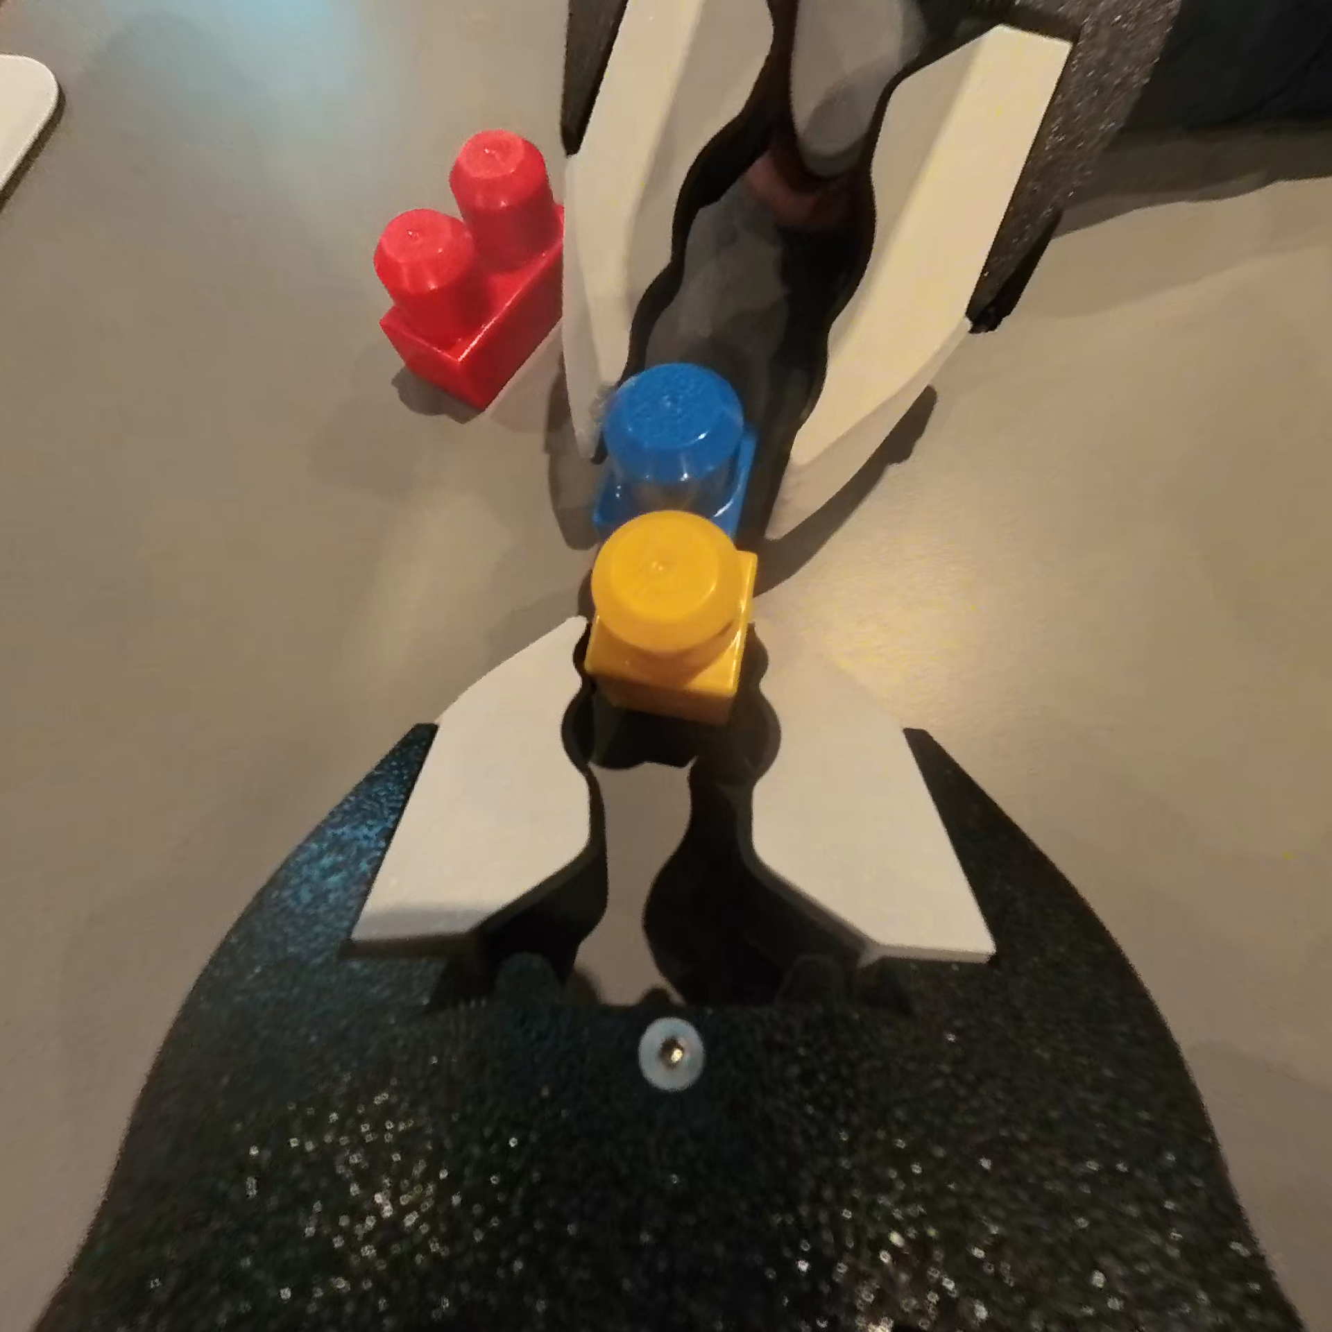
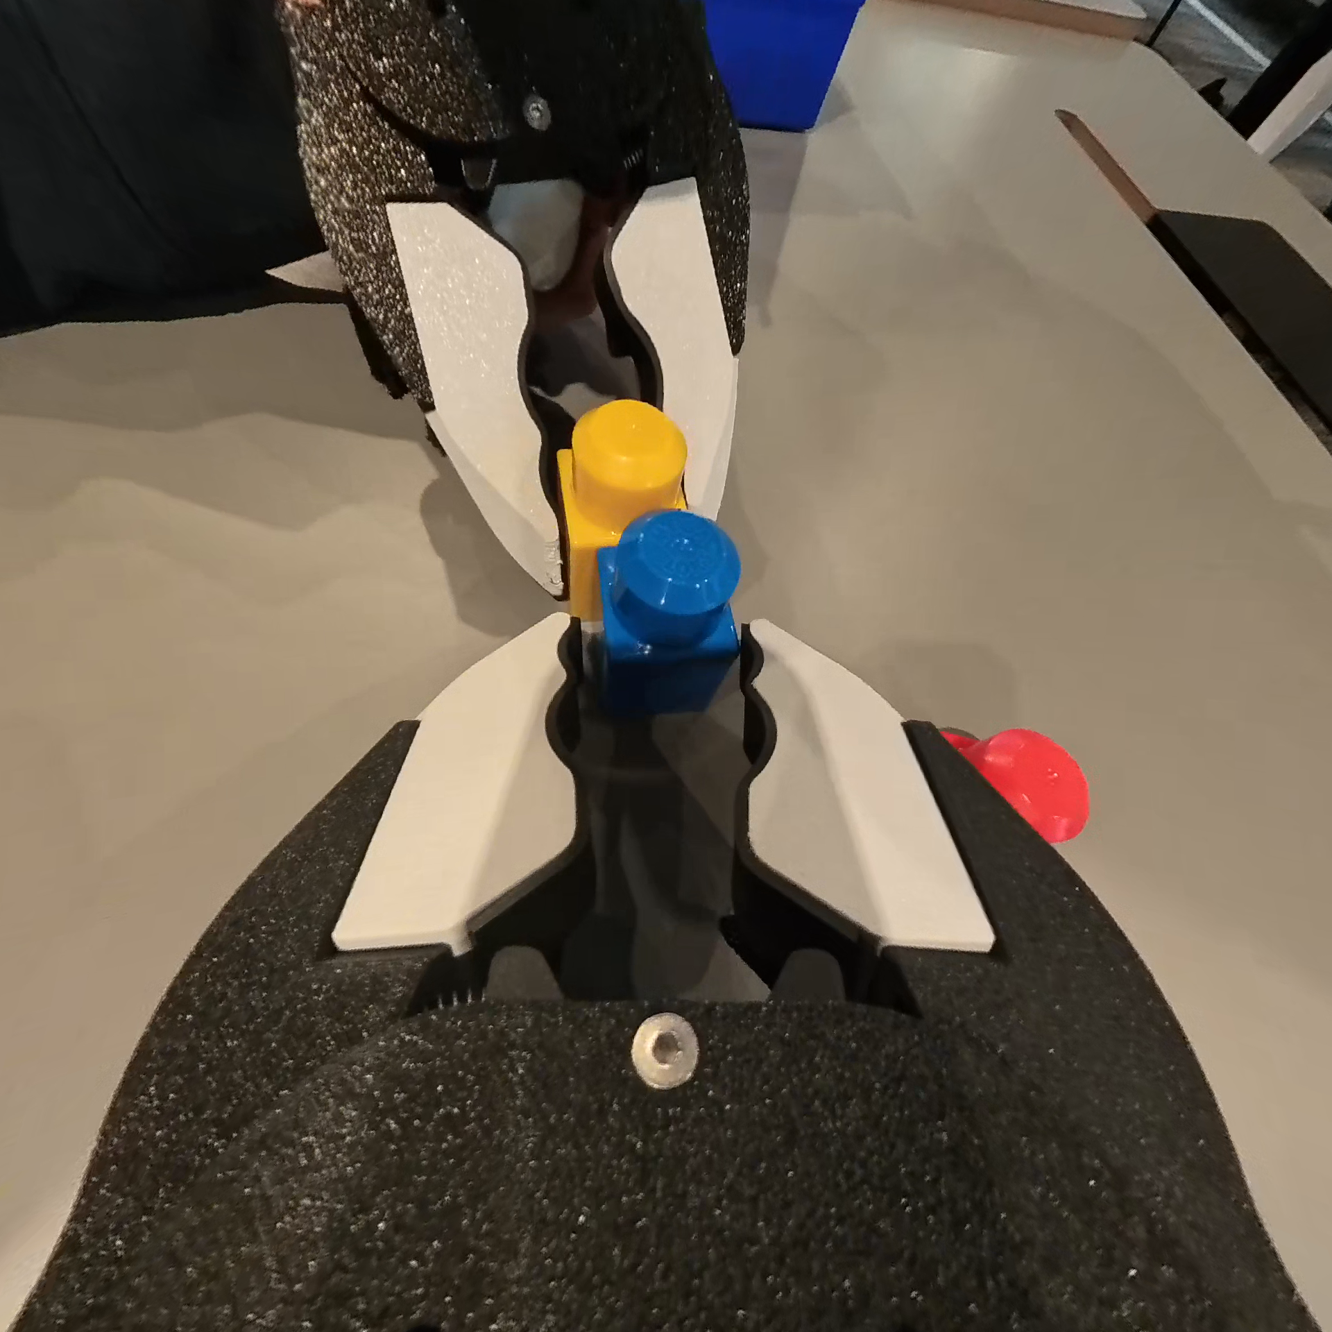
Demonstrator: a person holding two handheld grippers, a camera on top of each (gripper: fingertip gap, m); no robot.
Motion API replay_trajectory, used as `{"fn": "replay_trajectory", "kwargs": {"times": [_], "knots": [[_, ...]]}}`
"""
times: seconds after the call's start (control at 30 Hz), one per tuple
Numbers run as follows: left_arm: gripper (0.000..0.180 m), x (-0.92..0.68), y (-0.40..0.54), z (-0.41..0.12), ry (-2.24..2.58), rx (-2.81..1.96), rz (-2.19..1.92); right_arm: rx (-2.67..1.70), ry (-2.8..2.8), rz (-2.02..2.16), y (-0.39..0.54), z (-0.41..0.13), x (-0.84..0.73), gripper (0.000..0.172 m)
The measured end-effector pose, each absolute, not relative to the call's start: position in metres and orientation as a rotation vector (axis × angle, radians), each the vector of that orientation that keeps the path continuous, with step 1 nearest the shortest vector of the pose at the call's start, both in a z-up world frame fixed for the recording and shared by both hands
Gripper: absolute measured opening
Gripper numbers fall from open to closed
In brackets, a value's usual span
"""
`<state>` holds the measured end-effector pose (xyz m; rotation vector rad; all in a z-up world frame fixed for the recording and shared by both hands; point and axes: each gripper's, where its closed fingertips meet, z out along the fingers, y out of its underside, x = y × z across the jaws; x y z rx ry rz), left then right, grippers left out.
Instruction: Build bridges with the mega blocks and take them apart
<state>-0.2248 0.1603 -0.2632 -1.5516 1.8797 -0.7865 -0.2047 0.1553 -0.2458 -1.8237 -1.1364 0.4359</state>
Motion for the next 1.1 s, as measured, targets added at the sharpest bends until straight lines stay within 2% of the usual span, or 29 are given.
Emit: {"fn": "replay_trajectory", "kwargs": {"times": [0.03, 0.67, 1.1], "knots": [[0.037, -0.225, 0.159, -0.263, 1.882, -1.559, -0.791, -1.822, -1.138, 0.435, 0.155, -0.246, -0.205, 0.042], [0.037, -0.233, 0.155, -0.239, 1.796, -1.52, -0.845, -1.786, -1.148, 0.463, 0.15, -0.242, -0.205, 0.041], [0.037, -0.235, 0.153, -0.254, 1.847, -1.564, -0.831, -1.812, -1.145, 0.463, 0.152, -0.244, -0.204, 0.046]]}}
